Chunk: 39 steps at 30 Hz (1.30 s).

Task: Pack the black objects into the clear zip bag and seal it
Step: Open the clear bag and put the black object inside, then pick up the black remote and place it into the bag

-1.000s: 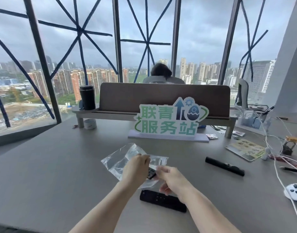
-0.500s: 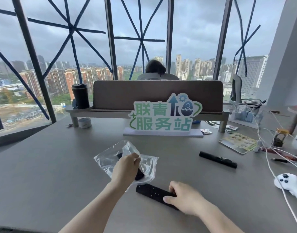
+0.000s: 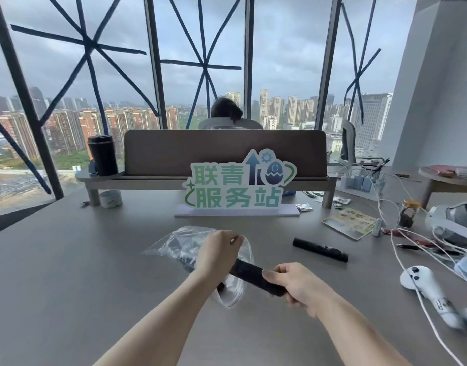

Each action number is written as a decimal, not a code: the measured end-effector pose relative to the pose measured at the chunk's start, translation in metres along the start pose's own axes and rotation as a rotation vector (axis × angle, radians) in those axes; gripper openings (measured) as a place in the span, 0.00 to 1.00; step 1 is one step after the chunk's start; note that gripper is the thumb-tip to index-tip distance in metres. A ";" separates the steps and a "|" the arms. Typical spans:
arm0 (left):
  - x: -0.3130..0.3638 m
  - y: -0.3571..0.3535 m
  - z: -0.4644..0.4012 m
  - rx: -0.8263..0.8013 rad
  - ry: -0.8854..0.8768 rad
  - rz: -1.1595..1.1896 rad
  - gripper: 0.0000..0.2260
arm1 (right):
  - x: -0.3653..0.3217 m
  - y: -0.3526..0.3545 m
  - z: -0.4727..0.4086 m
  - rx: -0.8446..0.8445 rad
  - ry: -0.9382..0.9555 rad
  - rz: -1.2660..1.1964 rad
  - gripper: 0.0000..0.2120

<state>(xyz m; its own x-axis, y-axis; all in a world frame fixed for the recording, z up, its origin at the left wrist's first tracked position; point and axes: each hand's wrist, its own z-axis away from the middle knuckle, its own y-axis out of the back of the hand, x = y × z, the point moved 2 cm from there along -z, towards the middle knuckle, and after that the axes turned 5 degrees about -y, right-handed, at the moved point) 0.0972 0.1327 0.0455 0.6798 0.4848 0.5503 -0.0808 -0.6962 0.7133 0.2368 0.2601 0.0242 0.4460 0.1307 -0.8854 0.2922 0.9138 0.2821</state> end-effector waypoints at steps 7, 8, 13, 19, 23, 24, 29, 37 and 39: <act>-0.010 0.006 0.001 0.076 0.017 -0.015 0.13 | 0.010 -0.029 -0.030 0.185 0.050 -0.390 0.09; -0.016 0.008 0.002 0.081 0.031 -0.013 0.14 | 0.017 -0.015 -0.035 0.277 0.054 -0.357 0.11; -0.039 0.000 0.006 0.018 0.075 -0.028 0.15 | 0.043 0.069 -0.066 0.631 0.014 0.165 0.16; -0.051 -0.018 0.004 -0.040 0.131 0.018 0.17 | 0.069 0.128 -0.123 0.622 -0.141 0.652 0.27; -0.053 -0.023 0.006 -0.068 0.135 0.004 0.17 | 0.065 0.137 -0.128 0.676 -0.210 0.737 0.27; -0.053 -0.024 0.007 -0.074 0.132 0.007 0.17 | 0.064 0.136 -0.126 0.732 -0.211 0.821 0.26; -0.048 -0.028 0.009 -0.088 0.126 0.015 0.16 | 0.062 0.119 -0.106 0.759 -0.142 0.878 0.19; -0.039 -0.020 0.019 -0.042 0.141 0.025 0.13 | 0.033 0.085 -0.015 0.252 0.038 -0.051 0.12; -0.035 -0.016 0.021 -0.026 0.141 0.066 0.14 | 0.023 0.072 0.010 0.067 0.006 0.009 0.11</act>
<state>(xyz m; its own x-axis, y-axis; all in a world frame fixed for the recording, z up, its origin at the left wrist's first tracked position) 0.0896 0.1159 0.0052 0.5632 0.5095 0.6505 -0.1423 -0.7157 0.6837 0.2764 0.3255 0.0275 0.4436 0.1413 -0.8850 0.3444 0.8848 0.3139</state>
